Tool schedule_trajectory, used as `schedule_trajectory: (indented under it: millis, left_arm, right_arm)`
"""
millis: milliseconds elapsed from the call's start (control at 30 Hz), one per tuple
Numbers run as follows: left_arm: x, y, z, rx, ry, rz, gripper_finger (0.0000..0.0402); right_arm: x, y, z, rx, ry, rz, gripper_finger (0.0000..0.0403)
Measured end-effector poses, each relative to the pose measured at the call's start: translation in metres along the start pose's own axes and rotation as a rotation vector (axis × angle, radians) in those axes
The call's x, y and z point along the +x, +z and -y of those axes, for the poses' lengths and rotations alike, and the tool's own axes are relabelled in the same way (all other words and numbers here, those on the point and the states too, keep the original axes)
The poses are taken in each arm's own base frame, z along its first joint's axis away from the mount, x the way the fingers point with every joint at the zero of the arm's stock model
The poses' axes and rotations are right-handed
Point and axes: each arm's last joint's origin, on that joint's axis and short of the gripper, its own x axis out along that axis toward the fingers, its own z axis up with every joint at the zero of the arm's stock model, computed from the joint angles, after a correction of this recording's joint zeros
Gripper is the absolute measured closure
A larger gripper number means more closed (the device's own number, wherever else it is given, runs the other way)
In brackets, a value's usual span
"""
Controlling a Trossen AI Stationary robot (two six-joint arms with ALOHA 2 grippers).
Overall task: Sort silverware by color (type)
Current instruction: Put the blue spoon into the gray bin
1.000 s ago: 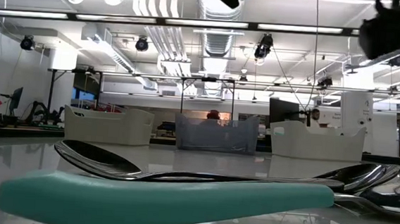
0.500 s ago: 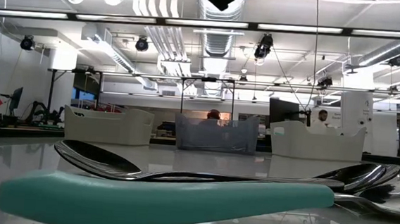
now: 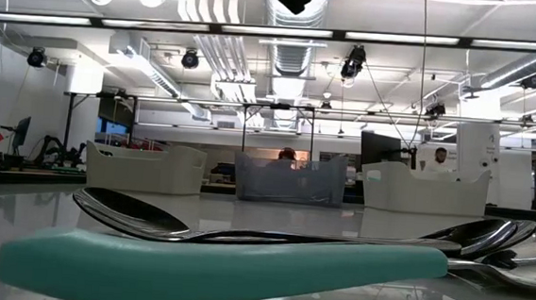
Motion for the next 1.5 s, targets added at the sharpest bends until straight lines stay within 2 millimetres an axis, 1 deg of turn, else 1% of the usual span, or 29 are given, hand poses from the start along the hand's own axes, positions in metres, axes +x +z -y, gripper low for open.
schedule_trajectory:
  millis: [233, 433, 533, 700, 867, 1000, 1167, 1300, 1500]
  left_arm:
    - [0.000, 0.000, 0.000, 0.045, 0.000, 0.001, 0.0247]
    - [0.000, 0.002, 0.000, 0.071, -0.003, 0.017, 0.0247]
    - [0.000, 0.003, 0.000, 0.083, -0.004, 0.023, 0.0247]
    - [0.000, 0.003, 0.000, 0.086, -0.004, 0.023, 0.0247]
    - [0.000, 0.002, 0.000, 0.086, -0.004, 0.023, 0.0247]
    - [0.000, 0.002, 0.000, 0.065, -0.005, 0.022, 0.0247]
    - [0.000, 0.003, 0.000, 0.012, -0.005, 0.023, 0.0247]
    - [0.000, 0.004, 0.001, -0.067, -0.008, 0.036, 0.0247]
    - [0.002, 0.010, 0.002, -0.182, 0.016, 0.121, 0.0247]
  right_arm:
    - [0.017, 0.001, -0.004, -0.001, -0.064, -0.022, 0.0291]
    - [0.021, 0.001, -0.004, -0.004, -0.081, -0.024, 0.0295]
    - [0.021, 0.002, -0.003, -0.003, -0.086, -0.020, 0.0316]
    - [0.022, 0.002, -0.002, -0.020, -0.100, -0.019, 0.0382]
    - [0.019, 0.001, -0.001, -0.055, -0.101, -0.022, 0.0389]
    - [0.008, 0.001, 0.006, -0.071, -0.122, -0.008, 0.0390]
    - [-0.018, -0.001, 0.016, -0.107, -0.116, 0.075, 0.0391]
    - [-0.043, 0.001, 0.024, -0.153, -0.061, 0.252, 0.0391]
    - [-0.070, 0.009, 0.029, -0.274, 0.003, 0.635, 0.0391]
